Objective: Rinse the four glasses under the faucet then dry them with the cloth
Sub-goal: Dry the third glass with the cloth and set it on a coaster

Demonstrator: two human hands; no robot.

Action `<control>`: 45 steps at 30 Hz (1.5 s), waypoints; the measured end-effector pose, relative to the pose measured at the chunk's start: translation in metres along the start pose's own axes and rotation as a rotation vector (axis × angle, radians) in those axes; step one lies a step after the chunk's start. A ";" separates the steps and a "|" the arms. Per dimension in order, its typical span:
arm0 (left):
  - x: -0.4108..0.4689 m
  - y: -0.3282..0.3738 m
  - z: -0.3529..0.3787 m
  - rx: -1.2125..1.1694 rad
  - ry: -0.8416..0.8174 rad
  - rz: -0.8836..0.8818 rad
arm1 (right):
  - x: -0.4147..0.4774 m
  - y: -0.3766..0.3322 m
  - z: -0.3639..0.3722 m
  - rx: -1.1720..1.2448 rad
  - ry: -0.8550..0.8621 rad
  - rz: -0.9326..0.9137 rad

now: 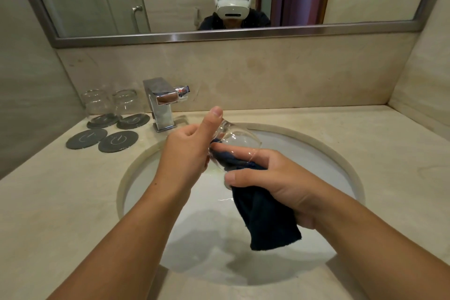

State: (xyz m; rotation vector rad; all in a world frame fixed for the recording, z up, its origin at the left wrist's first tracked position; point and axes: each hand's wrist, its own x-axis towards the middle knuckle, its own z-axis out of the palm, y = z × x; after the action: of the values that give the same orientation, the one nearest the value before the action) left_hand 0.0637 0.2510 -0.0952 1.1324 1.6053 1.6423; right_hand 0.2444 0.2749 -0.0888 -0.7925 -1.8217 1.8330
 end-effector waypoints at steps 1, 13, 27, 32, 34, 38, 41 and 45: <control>-0.001 0.001 0.001 -0.014 -0.013 -0.007 | 0.001 0.001 0.001 0.053 -0.003 0.003; -0.007 0.010 0.007 0.099 -0.124 0.119 | 0.004 0.001 0.000 0.209 0.081 -0.027; -0.011 0.010 0.009 -0.026 -0.272 0.197 | 0.005 0.001 -0.005 0.576 -0.056 0.022; -0.013 0.013 0.010 -0.071 -0.252 0.224 | -0.002 -0.005 -0.006 0.551 -0.052 -0.036; -0.013 0.013 0.012 -0.097 -0.198 0.227 | 0.000 -0.005 -0.006 0.492 -0.068 -0.068; -0.012 0.009 0.014 -0.093 -0.127 0.228 | 0.007 0.000 -0.009 0.359 -0.002 -0.084; -0.011 0.008 0.013 -0.096 -0.091 0.224 | 0.005 -0.002 -0.009 0.367 0.023 -0.109; -0.011 0.008 0.012 -0.074 -0.050 0.207 | 0.006 -0.003 -0.006 0.327 0.117 -0.139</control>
State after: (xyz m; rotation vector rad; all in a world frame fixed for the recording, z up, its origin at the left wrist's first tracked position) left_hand 0.0803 0.2469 -0.0904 1.3274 1.4229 1.7727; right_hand 0.2436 0.2830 -0.0862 -0.6200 -1.4186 1.8844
